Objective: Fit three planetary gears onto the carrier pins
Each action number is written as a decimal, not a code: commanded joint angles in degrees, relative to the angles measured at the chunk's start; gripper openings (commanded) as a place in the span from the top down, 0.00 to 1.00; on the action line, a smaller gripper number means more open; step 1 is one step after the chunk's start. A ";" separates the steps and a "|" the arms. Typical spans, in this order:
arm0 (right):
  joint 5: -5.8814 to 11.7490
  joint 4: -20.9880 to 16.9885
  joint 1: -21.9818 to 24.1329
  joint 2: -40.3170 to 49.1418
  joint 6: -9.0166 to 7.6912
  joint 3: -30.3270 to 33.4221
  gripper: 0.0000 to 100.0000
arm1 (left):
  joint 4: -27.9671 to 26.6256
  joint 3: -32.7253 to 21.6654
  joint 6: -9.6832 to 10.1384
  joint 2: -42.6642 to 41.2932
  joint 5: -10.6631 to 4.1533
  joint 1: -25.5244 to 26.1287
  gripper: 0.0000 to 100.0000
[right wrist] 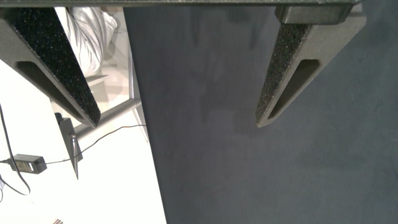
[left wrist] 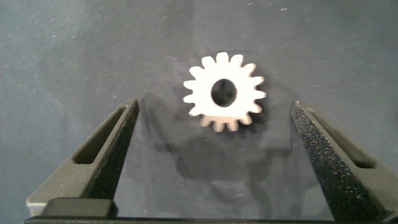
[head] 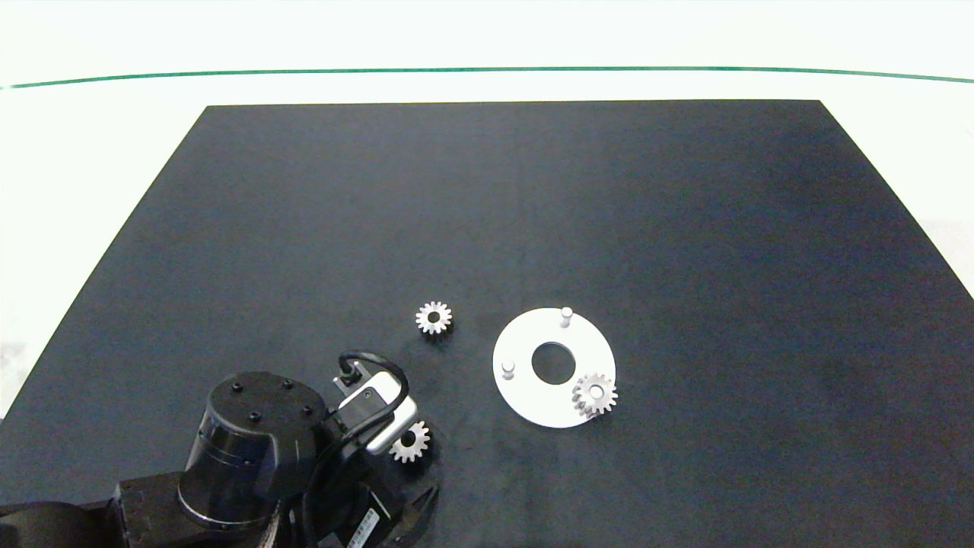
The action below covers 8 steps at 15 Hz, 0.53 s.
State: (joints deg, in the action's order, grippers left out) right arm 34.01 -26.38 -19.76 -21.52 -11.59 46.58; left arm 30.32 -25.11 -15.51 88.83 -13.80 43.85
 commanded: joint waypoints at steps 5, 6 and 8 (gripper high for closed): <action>0.18 -0.16 -0.10 -0.81 -0.10 0.09 0.00 | -0.17 -2.57 0.30 0.02 -0.09 -0.26 0.16; 0.18 -0.16 -0.10 -0.81 -0.01 0.09 0.00 | -0.17 -2.66 0.39 0.11 -0.09 -0.26 0.17; 0.09 -0.16 -0.10 -0.90 -0.01 0.09 0.00 | -0.17 -2.66 0.39 0.29 -0.09 -0.26 0.22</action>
State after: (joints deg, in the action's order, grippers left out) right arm 33.88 -26.40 -19.85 -21.99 -11.54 46.67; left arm 29.95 -27.72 -15.07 89.19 -13.80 43.59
